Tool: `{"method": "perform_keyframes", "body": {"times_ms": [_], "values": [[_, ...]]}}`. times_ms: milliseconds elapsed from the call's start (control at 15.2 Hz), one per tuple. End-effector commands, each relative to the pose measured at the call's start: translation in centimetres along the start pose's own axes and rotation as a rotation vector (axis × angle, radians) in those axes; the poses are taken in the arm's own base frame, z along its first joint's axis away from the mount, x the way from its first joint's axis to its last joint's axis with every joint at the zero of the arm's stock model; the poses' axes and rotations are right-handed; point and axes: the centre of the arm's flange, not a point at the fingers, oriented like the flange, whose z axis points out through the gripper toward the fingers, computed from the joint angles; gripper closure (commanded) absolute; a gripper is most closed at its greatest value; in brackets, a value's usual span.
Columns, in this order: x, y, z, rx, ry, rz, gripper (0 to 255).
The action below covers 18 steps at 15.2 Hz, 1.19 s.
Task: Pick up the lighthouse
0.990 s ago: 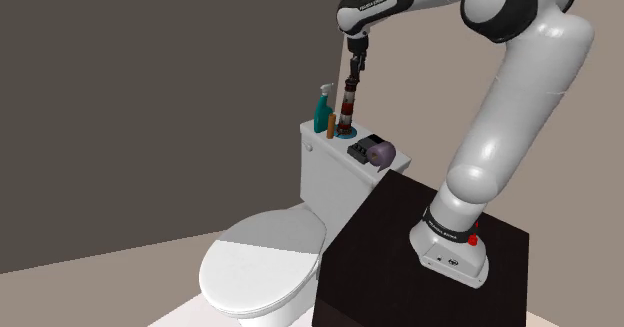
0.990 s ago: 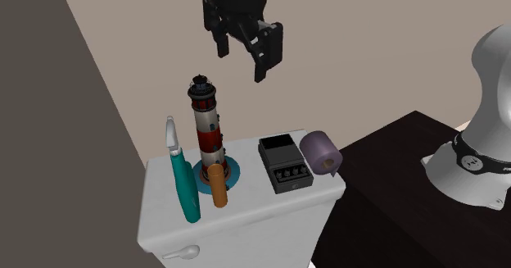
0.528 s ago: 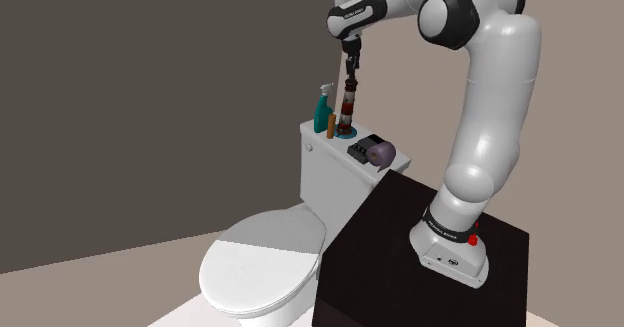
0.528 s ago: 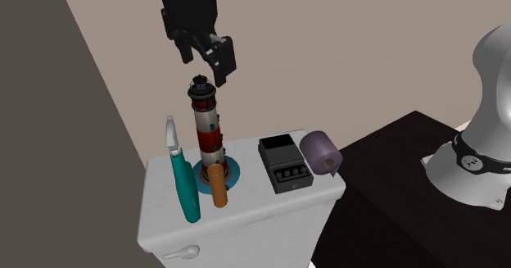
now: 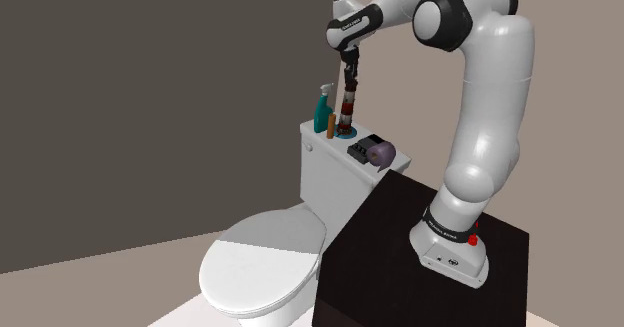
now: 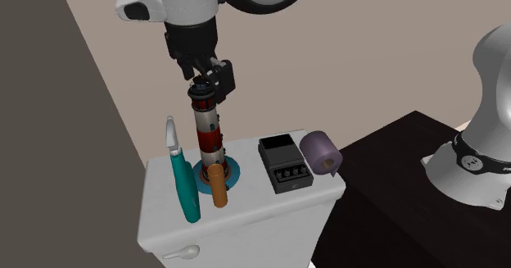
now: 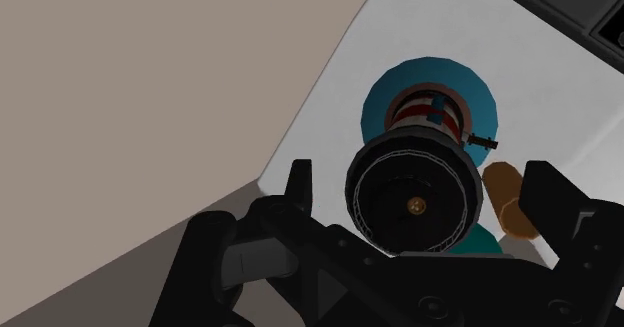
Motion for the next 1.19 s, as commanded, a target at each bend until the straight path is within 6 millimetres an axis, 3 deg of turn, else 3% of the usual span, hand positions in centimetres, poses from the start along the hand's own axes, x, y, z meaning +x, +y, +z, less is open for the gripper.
{"method": "perform_keyframes", "body": {"times_ms": [0,594,1122], "values": [[0.0,0.0,0.1,0.0,0.0,0.0,255],[0.0,0.0,0.1,0.0,0.0,0.0,255],[-0.9,1.0,-3.9,0.0,0.0,0.0,255]]}}
